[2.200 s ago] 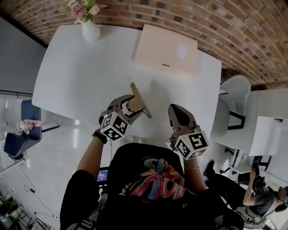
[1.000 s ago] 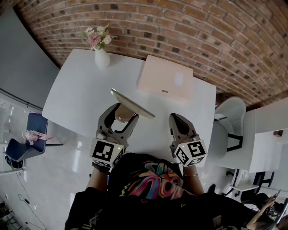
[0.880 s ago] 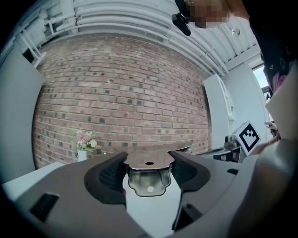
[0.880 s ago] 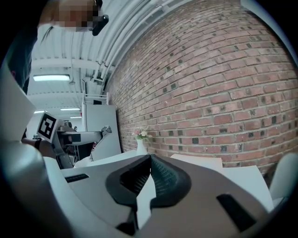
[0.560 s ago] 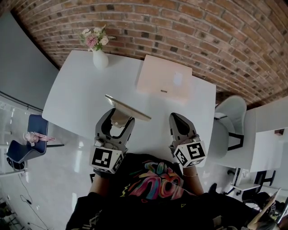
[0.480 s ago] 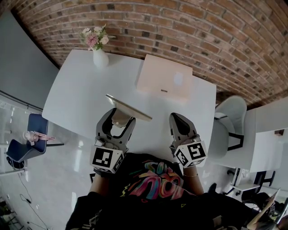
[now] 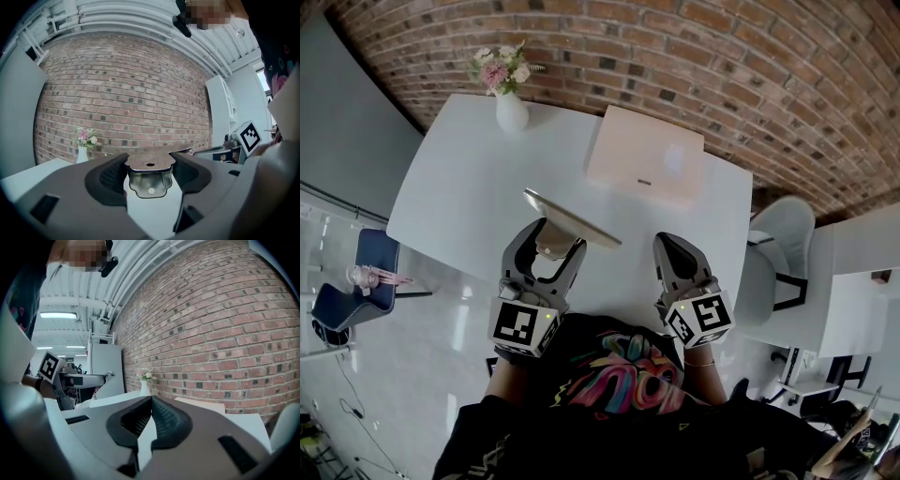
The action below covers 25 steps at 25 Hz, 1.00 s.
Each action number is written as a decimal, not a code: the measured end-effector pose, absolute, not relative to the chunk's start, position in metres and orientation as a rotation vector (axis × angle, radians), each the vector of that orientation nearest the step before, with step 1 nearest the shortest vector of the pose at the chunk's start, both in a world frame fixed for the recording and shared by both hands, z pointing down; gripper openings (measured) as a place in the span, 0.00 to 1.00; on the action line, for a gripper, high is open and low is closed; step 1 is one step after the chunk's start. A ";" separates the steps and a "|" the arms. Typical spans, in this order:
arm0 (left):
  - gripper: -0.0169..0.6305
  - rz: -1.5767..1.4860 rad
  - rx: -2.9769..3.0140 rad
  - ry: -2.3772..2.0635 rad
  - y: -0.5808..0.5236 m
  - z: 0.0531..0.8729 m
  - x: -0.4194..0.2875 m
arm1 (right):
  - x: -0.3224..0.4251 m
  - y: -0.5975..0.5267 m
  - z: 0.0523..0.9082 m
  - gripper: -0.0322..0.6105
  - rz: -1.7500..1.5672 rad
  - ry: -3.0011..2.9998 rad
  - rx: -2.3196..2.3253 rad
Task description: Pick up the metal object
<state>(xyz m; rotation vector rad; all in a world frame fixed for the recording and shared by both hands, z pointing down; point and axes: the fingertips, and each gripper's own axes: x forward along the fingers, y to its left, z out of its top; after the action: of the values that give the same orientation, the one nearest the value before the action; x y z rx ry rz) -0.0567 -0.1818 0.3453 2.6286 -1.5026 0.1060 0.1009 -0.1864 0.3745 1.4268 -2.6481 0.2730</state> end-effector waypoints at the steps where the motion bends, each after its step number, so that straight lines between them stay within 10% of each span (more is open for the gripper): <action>1: 0.48 0.106 2.628 -1.501 -0.181 0.345 -0.057 | 0.101 -0.186 0.374 0.08 0.273 -2.647 1.428; 25: 0.48 0.114 2.611 -1.522 -0.180 0.350 -0.072 | 0.110 -0.179 0.375 0.08 0.271 -2.600 1.465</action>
<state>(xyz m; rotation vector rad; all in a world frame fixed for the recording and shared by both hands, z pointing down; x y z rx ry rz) -0.0719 -0.1801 0.3504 2.6115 -1.5218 0.1143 0.1099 -0.1794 0.3749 1.4653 -2.5995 0.2711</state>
